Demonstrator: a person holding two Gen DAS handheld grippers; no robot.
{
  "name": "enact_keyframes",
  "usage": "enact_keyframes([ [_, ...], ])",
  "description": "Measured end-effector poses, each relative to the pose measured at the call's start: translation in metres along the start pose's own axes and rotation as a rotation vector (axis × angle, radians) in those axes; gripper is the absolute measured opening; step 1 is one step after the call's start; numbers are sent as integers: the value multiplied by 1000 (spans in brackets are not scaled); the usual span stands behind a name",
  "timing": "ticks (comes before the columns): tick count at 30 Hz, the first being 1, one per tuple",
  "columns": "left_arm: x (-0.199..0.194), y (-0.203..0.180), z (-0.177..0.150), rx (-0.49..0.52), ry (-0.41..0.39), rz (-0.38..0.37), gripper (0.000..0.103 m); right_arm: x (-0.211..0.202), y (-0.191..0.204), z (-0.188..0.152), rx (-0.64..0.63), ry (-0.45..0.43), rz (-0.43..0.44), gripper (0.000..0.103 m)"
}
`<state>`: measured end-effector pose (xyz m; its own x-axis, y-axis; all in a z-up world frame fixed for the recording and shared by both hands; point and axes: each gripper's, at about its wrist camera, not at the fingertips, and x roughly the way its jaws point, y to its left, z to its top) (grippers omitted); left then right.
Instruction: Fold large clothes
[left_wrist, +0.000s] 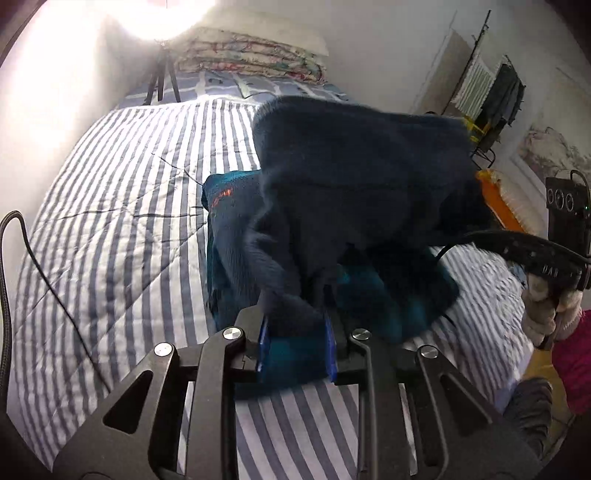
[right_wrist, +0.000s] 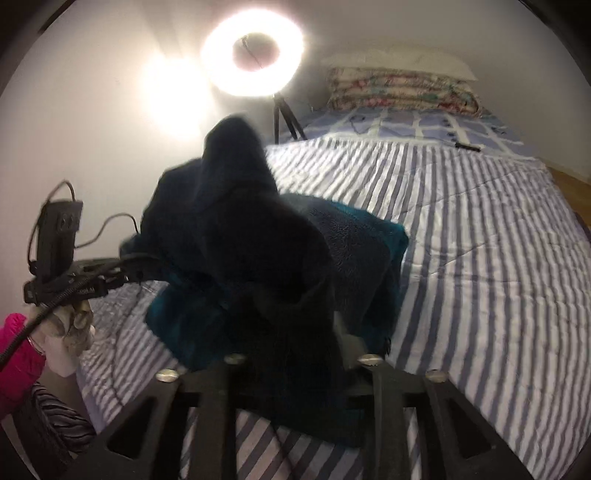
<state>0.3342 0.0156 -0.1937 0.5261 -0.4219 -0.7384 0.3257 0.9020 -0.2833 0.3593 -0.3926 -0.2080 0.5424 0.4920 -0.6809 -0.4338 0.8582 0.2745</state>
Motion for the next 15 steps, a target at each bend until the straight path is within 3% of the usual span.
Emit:
enact_keyframes([
  [3,-44,-13,-14,14,-28,-44,21,-47,12,-4,-5,-69,16,34],
  [12,-181,-62,-44,62,-177,-82,28,-201,60,-29,6,-314,116,37],
  [15,-215,-67,-39,44,-207,-101,40,-242,83,-36,-16,-364,119,37],
])
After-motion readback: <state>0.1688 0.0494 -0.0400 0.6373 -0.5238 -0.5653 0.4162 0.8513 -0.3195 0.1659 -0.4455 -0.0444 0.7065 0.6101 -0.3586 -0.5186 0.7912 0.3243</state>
